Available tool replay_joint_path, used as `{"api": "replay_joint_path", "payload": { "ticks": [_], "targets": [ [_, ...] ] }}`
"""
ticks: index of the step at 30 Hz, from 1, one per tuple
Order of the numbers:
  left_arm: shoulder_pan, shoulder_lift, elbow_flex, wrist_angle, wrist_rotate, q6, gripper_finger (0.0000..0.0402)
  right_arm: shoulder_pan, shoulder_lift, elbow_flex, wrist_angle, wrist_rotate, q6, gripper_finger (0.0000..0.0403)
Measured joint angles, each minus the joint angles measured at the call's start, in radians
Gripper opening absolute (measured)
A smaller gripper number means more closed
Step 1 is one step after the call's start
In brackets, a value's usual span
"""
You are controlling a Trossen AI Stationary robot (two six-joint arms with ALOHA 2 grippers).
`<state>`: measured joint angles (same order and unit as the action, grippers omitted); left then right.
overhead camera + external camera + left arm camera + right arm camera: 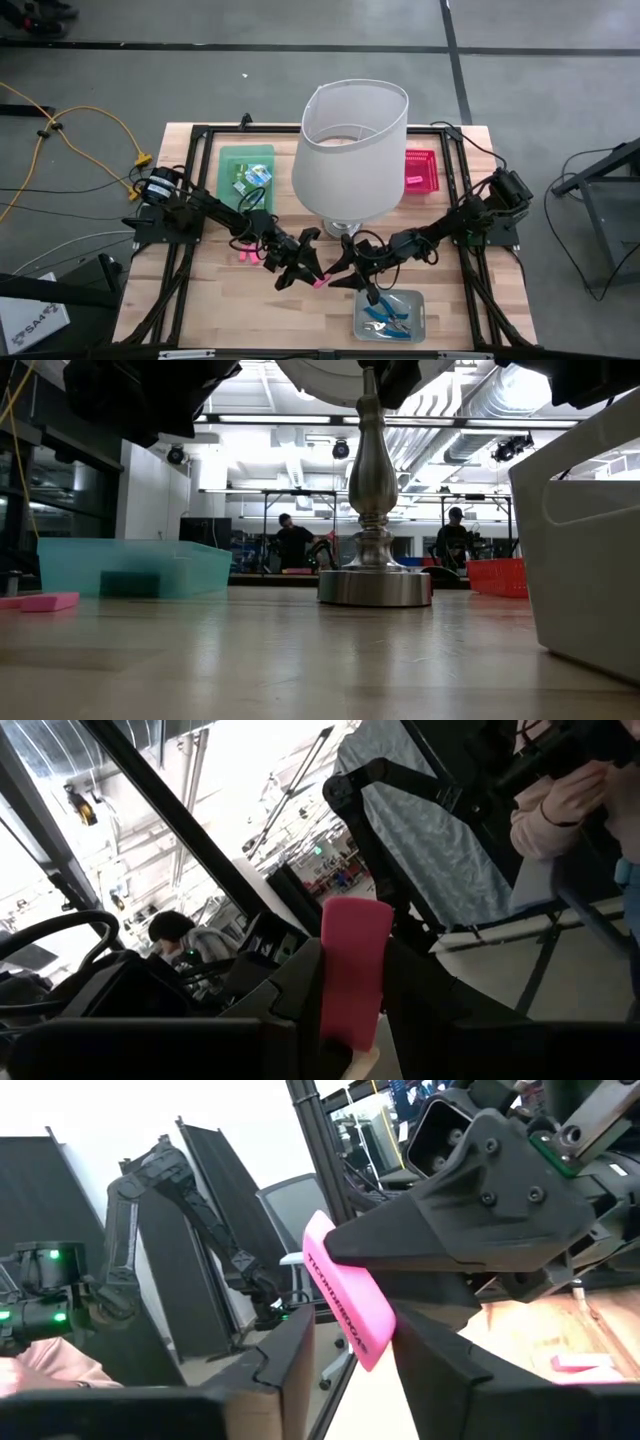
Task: Pick & Place School Supplies
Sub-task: Put the pink eraser into the red bin
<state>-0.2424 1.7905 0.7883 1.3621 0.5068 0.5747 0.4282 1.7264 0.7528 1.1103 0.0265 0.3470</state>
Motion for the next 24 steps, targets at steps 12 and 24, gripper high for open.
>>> {"api": "replay_joint_path", "payload": {
  "ticks": [12,24],
  "targets": [
    [-0.001,-0.001,0.001,0.000,0.003,0.000,0.0085,-0.003,0.000,0.000,-0.002,-0.020,-0.011,0.0023],
    [-0.001,-0.001,0.001,-0.001,0.002,-0.064,0.0099,-0.006,0.000,0.000,-0.006,-0.034,-0.011,0.0016]
  ]
}}
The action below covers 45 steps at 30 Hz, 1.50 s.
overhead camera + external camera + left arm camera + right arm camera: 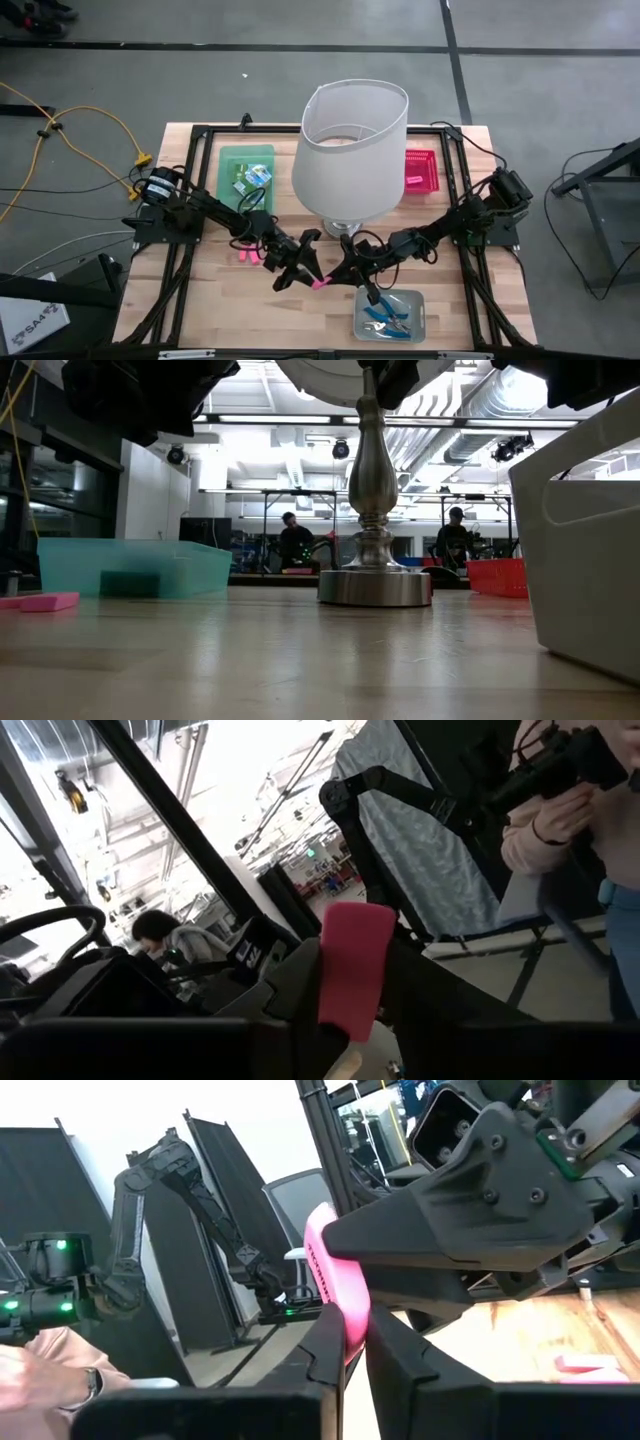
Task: Pick & Place School Supplies
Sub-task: Put the pink eraser into the red bin
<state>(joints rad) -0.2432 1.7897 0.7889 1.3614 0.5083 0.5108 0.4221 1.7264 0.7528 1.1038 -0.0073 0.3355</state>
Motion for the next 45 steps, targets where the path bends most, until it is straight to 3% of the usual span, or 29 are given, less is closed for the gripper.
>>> {"api": "replay_joint_path", "payload": {
  "ticks": [10,28,31,39,45],
  "targets": [
    [0.002,0.000,0.000,-0.008,0.003,-0.017,0.0172,0.002,0.000,0.000,-0.002,-0.007,0.000,0.0015],
    [-0.034,0.000,-0.001,-0.045,0.010,-0.011,0.0175,0.061,-0.009,0.000,-0.024,0.033,0.016,0.0013],
    [-0.045,0.000,-0.001,-0.047,-0.014,-0.010,0.0175,0.085,-0.042,0.000,-0.143,0.106,0.036,0.0013],
    [-0.050,0.000,-0.001,-0.060,-0.016,-0.015,0.0175,0.176,-0.229,0.000,-0.610,0.433,0.115,0.0013],
    [-0.050,0.000,-0.001,-0.061,-0.016,-0.019,0.0175,0.281,-0.411,0.001,-1.103,0.736,0.364,0.0013]
  ]
}}
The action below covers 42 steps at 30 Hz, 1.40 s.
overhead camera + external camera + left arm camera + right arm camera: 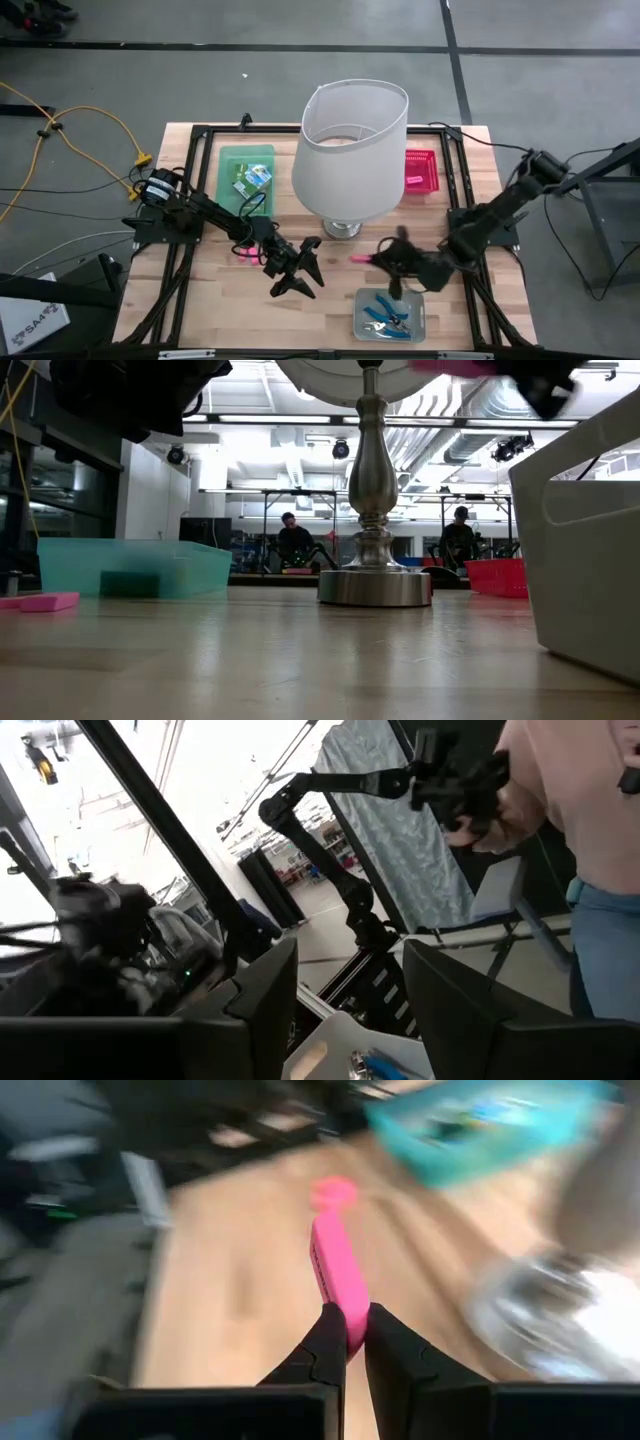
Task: Pick & Place School Supplies
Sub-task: Put the pink eraser into the red bin
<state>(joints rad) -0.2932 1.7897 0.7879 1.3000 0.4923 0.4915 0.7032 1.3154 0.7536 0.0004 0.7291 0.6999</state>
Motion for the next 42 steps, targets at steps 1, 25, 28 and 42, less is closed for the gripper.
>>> {"api": "replay_joint_path", "payload": {
  "ticks": [1,25,28,42],
  "targets": [
    [0.000,0.000,0.000,-0.001,0.000,0.000,0.0175,0.018,-0.024,0.000,-0.094,0.046,0.061,0.0013],
    [0.000,0.000,0.000,-0.002,0.000,-0.003,0.0175,-0.261,-0.101,-0.001,-1.184,0.290,0.816,0.0013],
    [0.000,0.000,0.000,-0.005,0.000,-0.023,0.0175,-0.330,-0.101,-0.001,-1.219,0.286,0.814,0.0013],
    [0.000,0.001,0.000,-0.029,0.000,-0.018,0.0175,-0.536,-0.100,-0.001,-1.254,0.192,0.760,0.0013]
  ]
}}
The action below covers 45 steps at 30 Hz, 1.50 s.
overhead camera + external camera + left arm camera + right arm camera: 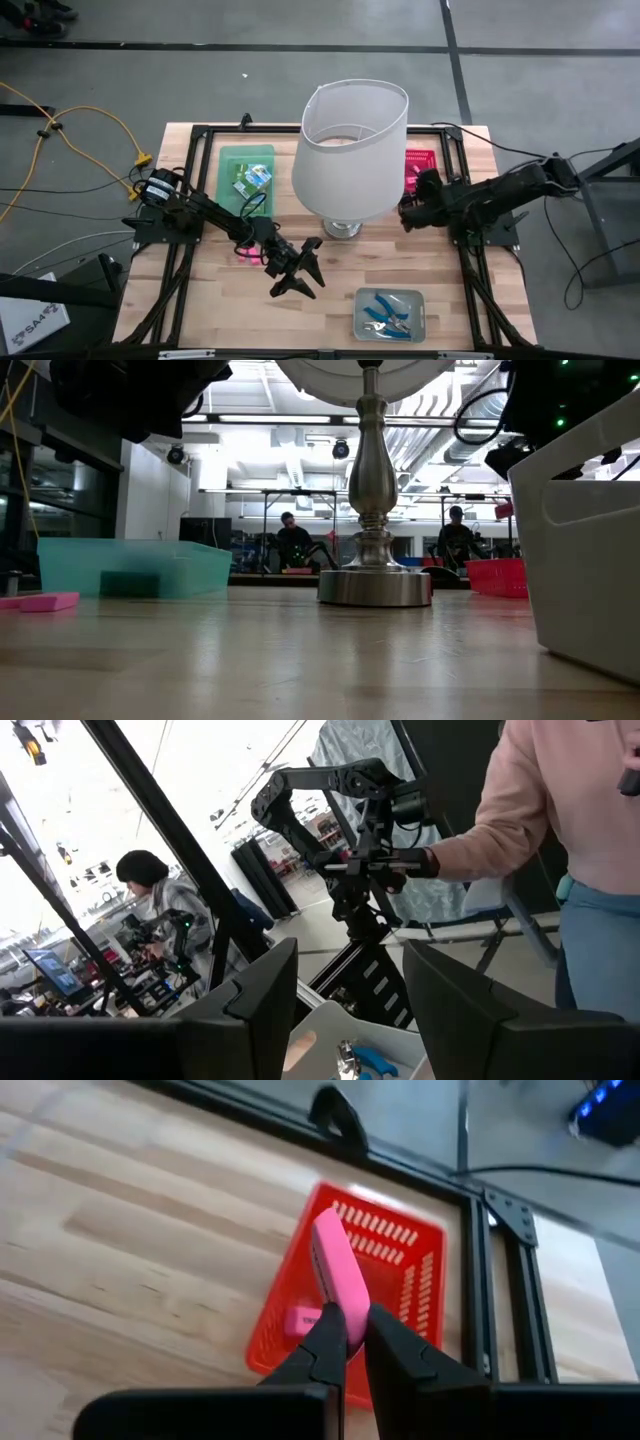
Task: Pick & Place School Supplies
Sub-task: Put the pink eraser into the red bin
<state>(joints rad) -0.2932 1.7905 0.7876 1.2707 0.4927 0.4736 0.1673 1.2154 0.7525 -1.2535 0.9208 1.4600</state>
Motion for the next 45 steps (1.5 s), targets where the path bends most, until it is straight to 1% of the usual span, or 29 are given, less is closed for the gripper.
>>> {"api": "replay_joint_path", "payload": {
  "ticks": [8,12,17,24,29,45],
  "targets": [
    [0.000,0.000,0.000,-0.001,0.000,-0.001,0.0175,-0.107,0.008,0.000,0.025,-0.109,-0.053,0.0013],
    [0.000,0.000,0.000,-0.001,0.000,-0.001,0.0175,-0.167,0.030,0.000,0.104,-0.136,-0.142,0.0013],
    [0.000,0.000,0.000,-0.001,0.000,-0.003,0.0175,-0.261,0.091,0.000,0.206,-0.160,-0.260,0.0013],
    [-0.018,0.000,0.000,0.000,0.000,0.000,0.0175,-0.371,0.198,0.000,0.212,-0.217,-0.302,0.0018],
    [-0.026,0.000,0.000,0.000,0.000,0.008,0.0175,-0.397,0.233,0.000,0.213,-0.224,-0.340,0.0032],
    [-0.026,0.000,0.000,0.000,0.000,0.004,0.0175,-0.400,0.233,0.000,0.216,-0.192,-0.382,0.0087]
  ]
}}
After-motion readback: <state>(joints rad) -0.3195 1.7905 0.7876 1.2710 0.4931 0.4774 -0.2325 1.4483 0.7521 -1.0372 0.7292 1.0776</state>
